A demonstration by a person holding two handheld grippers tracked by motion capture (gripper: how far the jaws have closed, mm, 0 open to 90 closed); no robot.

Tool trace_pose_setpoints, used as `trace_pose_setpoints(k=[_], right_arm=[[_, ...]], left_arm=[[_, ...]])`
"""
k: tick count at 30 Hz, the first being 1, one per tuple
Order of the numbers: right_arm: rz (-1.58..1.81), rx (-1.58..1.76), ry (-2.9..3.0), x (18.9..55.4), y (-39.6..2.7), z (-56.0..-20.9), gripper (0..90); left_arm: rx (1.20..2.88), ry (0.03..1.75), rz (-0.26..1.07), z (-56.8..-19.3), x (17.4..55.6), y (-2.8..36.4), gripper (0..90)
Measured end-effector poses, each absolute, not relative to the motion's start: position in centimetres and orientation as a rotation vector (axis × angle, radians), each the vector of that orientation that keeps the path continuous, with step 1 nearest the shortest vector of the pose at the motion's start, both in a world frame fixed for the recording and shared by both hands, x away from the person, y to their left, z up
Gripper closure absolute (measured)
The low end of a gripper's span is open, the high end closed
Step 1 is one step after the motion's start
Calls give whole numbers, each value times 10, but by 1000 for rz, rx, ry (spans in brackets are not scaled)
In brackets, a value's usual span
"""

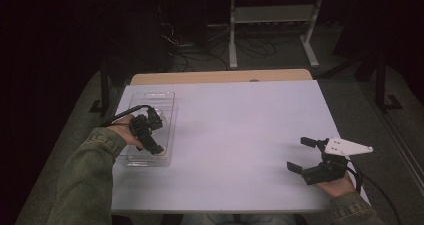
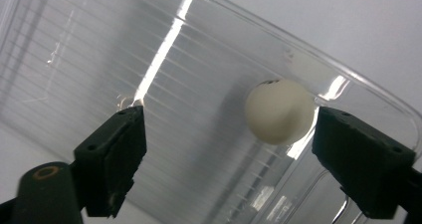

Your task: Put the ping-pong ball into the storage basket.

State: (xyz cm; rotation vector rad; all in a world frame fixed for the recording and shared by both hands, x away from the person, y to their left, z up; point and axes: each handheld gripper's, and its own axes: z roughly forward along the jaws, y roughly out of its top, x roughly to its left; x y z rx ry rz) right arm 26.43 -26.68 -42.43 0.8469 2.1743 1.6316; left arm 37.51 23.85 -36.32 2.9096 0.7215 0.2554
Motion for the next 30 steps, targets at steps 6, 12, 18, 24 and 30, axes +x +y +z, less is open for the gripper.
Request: trace_pose_setpoints(k=[6,12,18,24,30], right_arm=[[1628,850,2180,265,-267,-425,0],[1626,851,2188,265,-266,-425,0],[1627,849,2188,265,-266,-425,0],[1626,866,2193,267,-267,-428,0],[1629,863,2189,267,-267,-427,0]], left_arm=[[2906,710,293,-360,373,237,72],[2853,682,345,-351,371,238,24],[2773,685,395,-343,368,243,0],[2704,695,421,-341,364,246,0],[2649,711,427,-340,358,254,0]])
